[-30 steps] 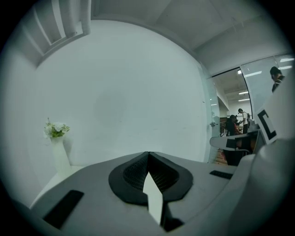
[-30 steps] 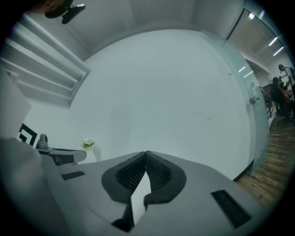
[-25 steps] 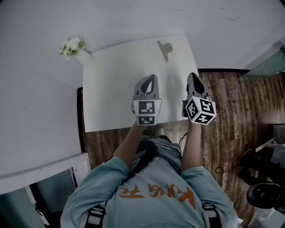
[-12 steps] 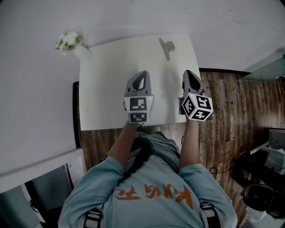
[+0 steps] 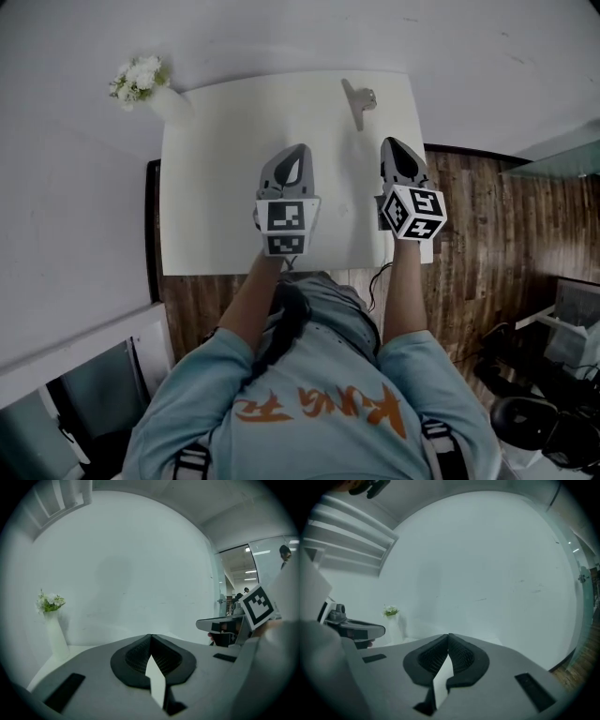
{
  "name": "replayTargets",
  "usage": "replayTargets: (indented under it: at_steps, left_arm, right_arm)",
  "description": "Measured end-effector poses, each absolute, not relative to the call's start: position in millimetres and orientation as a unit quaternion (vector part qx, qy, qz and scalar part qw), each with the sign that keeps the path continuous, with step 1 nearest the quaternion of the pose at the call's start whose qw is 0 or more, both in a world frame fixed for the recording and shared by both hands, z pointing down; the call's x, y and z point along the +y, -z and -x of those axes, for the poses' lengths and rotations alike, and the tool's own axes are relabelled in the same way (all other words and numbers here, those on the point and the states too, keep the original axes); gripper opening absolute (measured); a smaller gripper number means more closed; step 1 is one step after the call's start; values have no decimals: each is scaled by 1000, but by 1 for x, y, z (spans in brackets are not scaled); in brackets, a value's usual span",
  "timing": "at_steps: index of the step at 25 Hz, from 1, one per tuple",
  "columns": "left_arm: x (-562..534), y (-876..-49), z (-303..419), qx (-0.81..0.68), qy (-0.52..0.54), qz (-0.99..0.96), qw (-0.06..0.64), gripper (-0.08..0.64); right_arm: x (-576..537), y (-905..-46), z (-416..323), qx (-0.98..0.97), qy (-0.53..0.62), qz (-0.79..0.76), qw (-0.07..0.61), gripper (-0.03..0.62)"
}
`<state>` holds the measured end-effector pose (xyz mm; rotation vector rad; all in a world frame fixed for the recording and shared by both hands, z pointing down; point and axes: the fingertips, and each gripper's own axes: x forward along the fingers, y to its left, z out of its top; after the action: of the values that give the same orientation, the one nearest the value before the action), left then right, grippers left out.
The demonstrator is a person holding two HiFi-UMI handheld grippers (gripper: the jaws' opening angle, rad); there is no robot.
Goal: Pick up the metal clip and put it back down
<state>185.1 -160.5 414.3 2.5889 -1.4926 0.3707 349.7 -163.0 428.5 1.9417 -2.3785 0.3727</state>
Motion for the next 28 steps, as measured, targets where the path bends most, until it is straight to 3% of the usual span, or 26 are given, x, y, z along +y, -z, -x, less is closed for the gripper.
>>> replayTargets:
  at_steps: [12,28]
  left_arm:
    - [-187,-444,-188,-474,-154,-862,88,17]
    - [-230,-478,-156,-502,-175,-837,130,17]
  right_arm:
    - [-235,-465,-369,-784,-99,-604,101,15]
    - [-348,-566,-389,-783,-197,-561,182,151]
